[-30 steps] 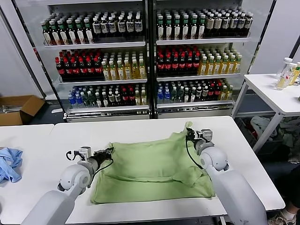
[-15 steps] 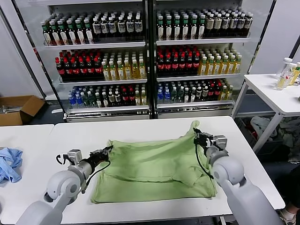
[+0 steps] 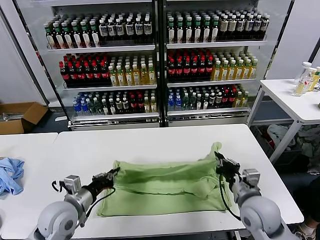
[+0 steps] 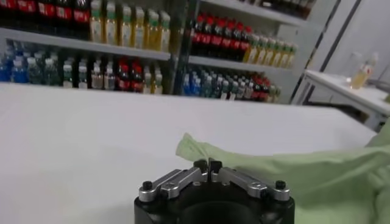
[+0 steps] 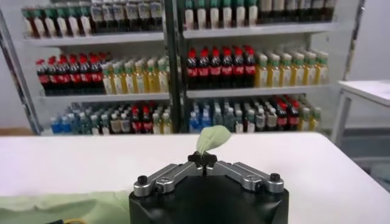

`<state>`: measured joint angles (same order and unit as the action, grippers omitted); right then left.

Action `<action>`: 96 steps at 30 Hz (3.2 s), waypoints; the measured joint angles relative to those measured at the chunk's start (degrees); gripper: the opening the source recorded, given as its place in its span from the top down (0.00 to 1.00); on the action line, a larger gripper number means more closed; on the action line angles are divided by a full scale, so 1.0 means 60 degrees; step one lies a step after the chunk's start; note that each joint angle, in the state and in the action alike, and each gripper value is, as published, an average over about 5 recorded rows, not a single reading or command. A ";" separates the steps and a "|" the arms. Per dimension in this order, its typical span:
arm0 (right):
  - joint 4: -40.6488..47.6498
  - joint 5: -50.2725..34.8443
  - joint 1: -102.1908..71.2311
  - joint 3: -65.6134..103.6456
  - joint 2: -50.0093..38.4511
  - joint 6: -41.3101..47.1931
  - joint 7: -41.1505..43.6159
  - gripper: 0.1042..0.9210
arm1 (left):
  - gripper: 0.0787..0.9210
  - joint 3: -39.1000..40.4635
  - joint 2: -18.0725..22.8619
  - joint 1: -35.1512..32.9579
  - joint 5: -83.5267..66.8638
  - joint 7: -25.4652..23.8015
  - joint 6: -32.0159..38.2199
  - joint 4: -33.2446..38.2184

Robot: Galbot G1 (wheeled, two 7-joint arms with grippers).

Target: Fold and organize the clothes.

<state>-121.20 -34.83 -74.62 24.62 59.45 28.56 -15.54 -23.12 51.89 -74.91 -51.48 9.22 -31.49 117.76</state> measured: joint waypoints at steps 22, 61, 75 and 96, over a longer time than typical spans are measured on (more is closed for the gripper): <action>-0.0101 0.0807 -0.1118 0.0129 0.0452 0.0277 -0.0154 0.57 | 0.68 0.0392 0.0466 -0.0789 0.2142 0.0480 0.0366 -0.0162; -0.0622 0.0995 -0.1482 0.0176 0.0495 0.0038 -0.0154 0.12 | 0.90 0.0212 0.1778 -0.1212 0.2927 0.1893 0.0307 -0.0583; -0.0542 0.0945 -0.1259 0.0129 0.0420 -0.0133 -0.0018 0.12 | 0.98 -0.1754 0.0901 -0.1389 0.1175 0.1910 0.0451 -0.1010; -0.0276 0.0945 -0.1057 0.0079 0.0234 -0.0288 0.0085 0.12 | 0.98 -0.2435 0.1313 -0.1049 -0.4436 0.1320 0.0920 0.1102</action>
<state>-122.86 -29.16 -80.96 25.10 60.86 26.83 -15.03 -37.73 59.77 -81.20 -78.10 17.14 -25.97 124.37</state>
